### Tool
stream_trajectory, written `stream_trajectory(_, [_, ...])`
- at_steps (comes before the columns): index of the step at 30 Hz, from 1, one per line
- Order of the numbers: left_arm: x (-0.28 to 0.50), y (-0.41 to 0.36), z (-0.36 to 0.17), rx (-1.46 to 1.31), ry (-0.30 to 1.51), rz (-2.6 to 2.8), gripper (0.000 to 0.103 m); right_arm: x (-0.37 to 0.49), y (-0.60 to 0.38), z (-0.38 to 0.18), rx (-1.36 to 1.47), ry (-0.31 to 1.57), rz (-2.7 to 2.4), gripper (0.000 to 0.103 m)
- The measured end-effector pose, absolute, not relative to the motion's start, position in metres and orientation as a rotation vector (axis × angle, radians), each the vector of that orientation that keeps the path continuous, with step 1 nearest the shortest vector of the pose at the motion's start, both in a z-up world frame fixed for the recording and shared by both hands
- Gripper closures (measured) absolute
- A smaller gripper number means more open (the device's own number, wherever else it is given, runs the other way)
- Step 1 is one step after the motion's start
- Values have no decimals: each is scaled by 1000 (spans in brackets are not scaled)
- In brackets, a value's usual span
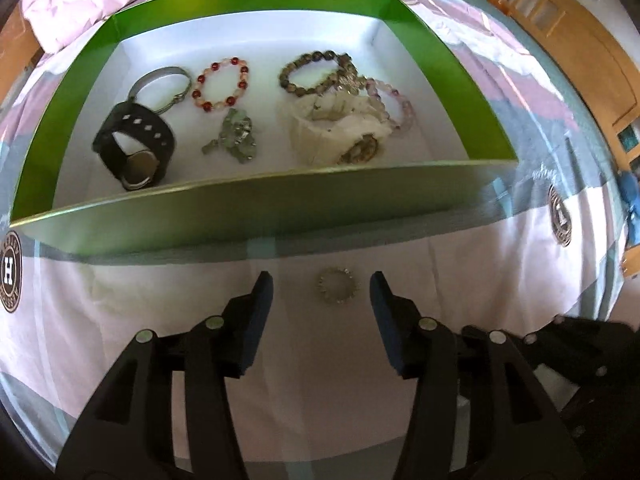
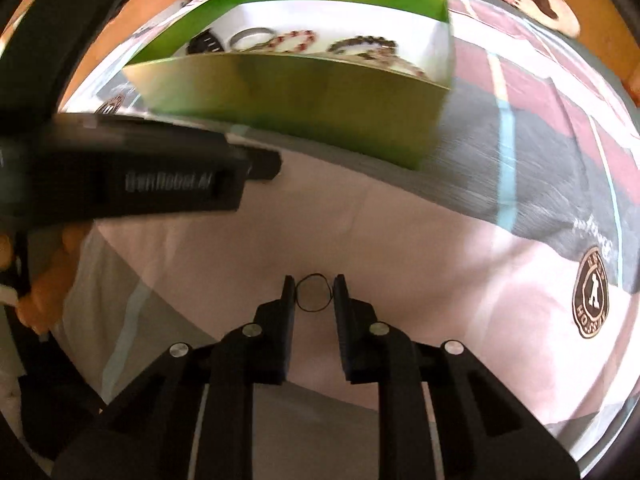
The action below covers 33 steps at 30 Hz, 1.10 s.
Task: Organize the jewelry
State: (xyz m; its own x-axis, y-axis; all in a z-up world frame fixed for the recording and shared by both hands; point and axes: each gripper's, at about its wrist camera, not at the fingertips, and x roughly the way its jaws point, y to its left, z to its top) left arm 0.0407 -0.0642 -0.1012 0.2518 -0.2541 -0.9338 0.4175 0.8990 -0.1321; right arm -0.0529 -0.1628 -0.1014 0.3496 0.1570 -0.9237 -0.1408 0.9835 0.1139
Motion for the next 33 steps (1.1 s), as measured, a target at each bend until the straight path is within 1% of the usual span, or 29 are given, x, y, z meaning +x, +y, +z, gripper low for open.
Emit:
stream_trajectory(4, [36,-74,-107,229,1212,-443,53,-49,-160,-103,21,1206,199,84])
stream_trajectory(5, [36,-75,-108,246,1203,-438,64,-48,-159,-103,17,1206,202,84])
stream_trajectory(7, [36,-74,-108,276,1194,-419,81,-45,-157,-102,12,1203,211,84])
stream_trajectory(11, [34,-56,-98,267,1222,-379,82,-46,-162,-100,19,1183,239,84])
stream_trajectory(16, [28,-22,-85,214,1272,-358,82,-45,-152,-91,12,1111,287,84])
stream_trajectory(18, [31,-11,-86,177,1294,-345,81,-39,-150,-94,6,1101,276,84])
stream_trajectory(19, [33,-8,-88,169,1305,-339,76,-36,-150,-95,6,1102,266,82])
stream_trajectory(20, [35,-4,-90,155,1320,-333,65,-32,-154,-95,14,1107,246,80])
stream_trajectory(22, [35,1,-89,126,1334,-331,58,-31,-162,-90,55,1109,227,67])
stream_trajectory(24, [33,5,-85,104,1330,-341,55,-34,-178,-84,144,1087,202,61])
stream_trajectory(25, [32,7,-83,99,1327,-341,50,-34,-186,-81,184,1080,195,60])
stream_trajectory(27, [30,11,-81,95,1325,-338,48,-33,-198,-80,256,1076,185,60])
stream_trajectory(29, [29,10,-83,99,1335,-336,47,-33,-199,-82,265,1089,182,60])
stream_trajectory(33, [27,3,-90,128,1344,-334,47,-35,-169,-90,131,1114,224,60])
